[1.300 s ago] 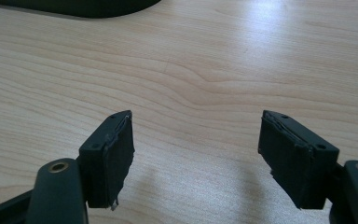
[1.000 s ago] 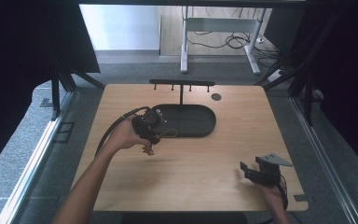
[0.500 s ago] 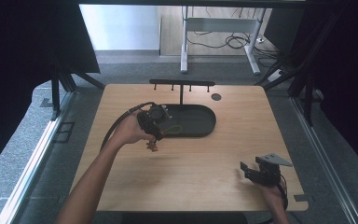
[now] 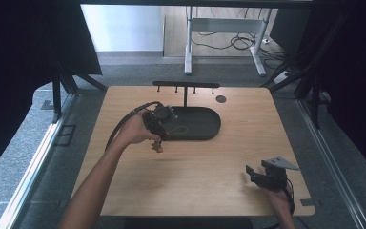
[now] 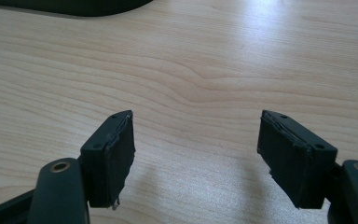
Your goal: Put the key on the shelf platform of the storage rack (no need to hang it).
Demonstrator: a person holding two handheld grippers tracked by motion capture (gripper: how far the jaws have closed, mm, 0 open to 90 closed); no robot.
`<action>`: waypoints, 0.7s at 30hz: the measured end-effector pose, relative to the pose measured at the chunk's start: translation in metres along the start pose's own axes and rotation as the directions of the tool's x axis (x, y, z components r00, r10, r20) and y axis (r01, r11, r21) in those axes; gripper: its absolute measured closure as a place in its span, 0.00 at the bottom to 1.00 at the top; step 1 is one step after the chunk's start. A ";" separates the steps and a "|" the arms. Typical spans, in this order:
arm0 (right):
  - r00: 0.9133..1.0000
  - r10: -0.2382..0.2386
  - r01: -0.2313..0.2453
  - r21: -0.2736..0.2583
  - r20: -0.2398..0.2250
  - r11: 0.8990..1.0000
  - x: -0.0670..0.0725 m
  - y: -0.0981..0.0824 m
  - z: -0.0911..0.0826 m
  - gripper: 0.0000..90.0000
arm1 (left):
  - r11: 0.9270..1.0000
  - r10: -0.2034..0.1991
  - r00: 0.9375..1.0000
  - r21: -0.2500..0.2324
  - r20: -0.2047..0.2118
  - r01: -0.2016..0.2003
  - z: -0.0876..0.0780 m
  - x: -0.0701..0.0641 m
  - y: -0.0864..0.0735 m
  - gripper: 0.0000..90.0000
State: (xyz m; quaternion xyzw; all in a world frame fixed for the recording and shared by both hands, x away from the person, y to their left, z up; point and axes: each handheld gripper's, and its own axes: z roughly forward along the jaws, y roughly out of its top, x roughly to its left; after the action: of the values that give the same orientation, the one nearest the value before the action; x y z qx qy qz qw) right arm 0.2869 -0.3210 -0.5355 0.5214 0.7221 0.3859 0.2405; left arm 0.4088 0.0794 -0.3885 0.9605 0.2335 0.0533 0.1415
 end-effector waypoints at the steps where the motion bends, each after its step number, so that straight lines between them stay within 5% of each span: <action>1: 1.000 0.000 0.000 0.000 0.000 1.000 0.000 0.000 0.000 0.31 | 1.000 0.001 1.000 0.000 -0.001 -0.001 -0.001 0.000 0.001 0.74; 21: 1.000 0.003 -0.003 0.002 0.000 1.000 0.001 0.000 0.000 0.31 | 1.000 0.016 1.000 -0.009 0.004 -0.016 -0.001 0.004 0.015 0.74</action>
State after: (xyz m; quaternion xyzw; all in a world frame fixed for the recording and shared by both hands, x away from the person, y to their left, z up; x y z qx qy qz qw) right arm 0.2866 -0.3198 -0.5359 0.5227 0.7218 0.3855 0.2392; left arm 0.4188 0.0685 -0.3826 0.9619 0.2250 0.0537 0.1460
